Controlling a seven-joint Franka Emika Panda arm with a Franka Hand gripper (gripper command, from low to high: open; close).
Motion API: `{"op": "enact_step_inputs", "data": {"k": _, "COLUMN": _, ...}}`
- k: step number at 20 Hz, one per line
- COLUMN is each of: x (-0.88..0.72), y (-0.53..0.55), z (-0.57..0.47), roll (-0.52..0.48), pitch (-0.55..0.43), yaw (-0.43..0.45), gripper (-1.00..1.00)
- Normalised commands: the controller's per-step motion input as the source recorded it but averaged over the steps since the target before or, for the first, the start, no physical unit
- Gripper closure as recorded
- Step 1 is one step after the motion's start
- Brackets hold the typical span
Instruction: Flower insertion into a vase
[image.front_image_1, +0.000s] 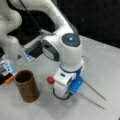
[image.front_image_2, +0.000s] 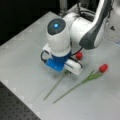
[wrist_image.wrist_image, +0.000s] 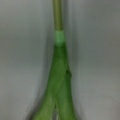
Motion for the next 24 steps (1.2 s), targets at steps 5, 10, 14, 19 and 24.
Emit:
{"op": "enact_step_inputs", "data": {"k": 5, "x": 0.08, "y": 0.1, "z": -0.27, "roll": 0.03, "pitch": -0.063, "yaw": -0.034, "gripper": -1.0}}
{"op": "enact_step_inputs", "data": {"k": 10, "x": 0.04, "y": 0.06, "z": -0.22, "roll": 0.028, "pitch": -0.083, "yaw": -0.057, "gripper": -1.0}}
{"op": "enact_step_inputs", "data": {"k": 14, "x": 0.02, "y": -0.05, "z": -0.09, "roll": 0.029, "pitch": -0.089, "yaw": -0.049, "gripper": 1.0}}
{"op": "enact_step_inputs", "data": {"k": 19, "x": 0.01, "y": -0.06, "z": -0.1, "roll": 0.034, "pitch": -0.079, "yaw": -0.041, "gripper": 1.0}}
{"op": "enact_step_inputs", "data": {"k": 24, "x": 0.01, "y": -0.04, "z": -0.15, "roll": 0.048, "pitch": -0.086, "yaw": -0.035, "gripper": 1.0}}
